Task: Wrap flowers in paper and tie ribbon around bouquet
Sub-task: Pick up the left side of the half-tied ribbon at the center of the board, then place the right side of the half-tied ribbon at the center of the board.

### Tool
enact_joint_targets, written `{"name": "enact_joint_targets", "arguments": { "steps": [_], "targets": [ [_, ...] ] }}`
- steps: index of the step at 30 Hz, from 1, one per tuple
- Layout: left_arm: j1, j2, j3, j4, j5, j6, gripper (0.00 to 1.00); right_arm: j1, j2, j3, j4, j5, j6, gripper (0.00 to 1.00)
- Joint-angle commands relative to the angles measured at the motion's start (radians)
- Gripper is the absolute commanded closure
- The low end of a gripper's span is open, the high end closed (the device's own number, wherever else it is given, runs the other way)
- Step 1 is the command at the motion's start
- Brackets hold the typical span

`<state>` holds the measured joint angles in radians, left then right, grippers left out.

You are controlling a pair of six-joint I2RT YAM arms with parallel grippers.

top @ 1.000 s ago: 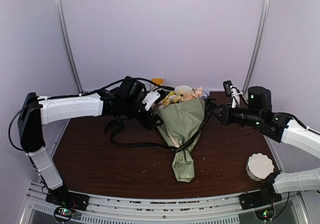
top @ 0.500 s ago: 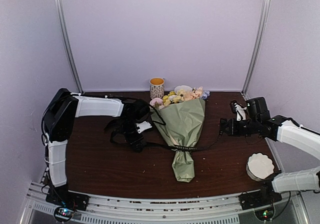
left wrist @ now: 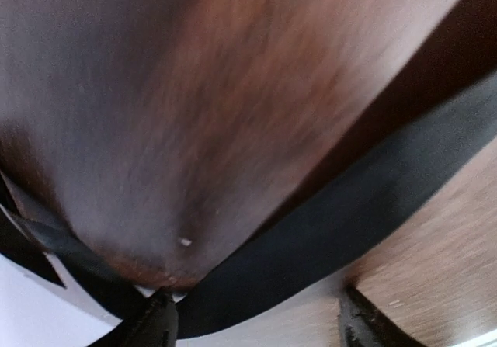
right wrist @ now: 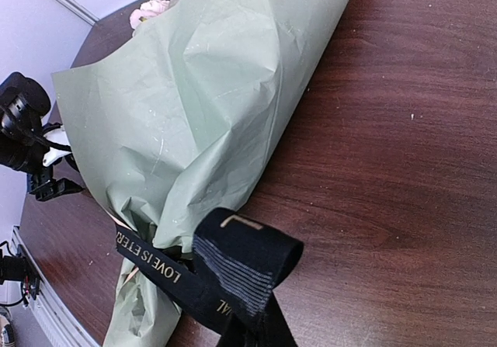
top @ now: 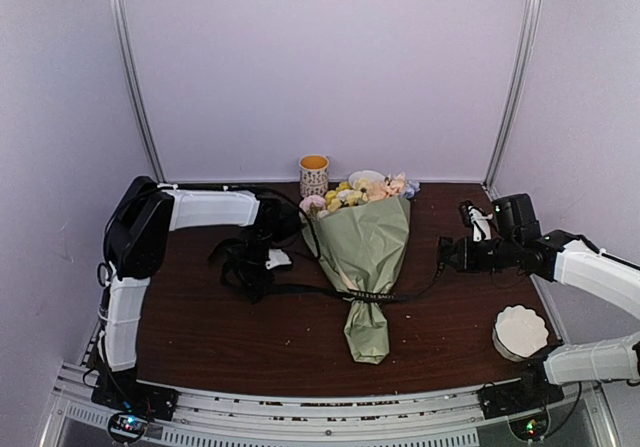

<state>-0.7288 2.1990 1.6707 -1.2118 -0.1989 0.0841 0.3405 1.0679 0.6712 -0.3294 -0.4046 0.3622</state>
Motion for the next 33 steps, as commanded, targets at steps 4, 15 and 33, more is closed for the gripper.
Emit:
{"name": "enact_joint_targets", "arguments": {
  "steps": [4,15,33],
  "targets": [
    [0.039,0.072,-0.055,0.043,-0.195,-0.001,0.56,-0.009,-0.012,0.009,0.000,-0.013,-0.019,1.00],
    [0.038,-0.317,-0.312,0.451,-0.194,0.019,1.00,-0.058,0.009,0.021,-0.025,0.067,-0.020,1.00],
    [-0.180,-0.811,-0.490,0.990,0.699,0.067,1.00,-0.139,0.324,0.222,-0.144,0.391,-0.019,0.52]
  ]
}}
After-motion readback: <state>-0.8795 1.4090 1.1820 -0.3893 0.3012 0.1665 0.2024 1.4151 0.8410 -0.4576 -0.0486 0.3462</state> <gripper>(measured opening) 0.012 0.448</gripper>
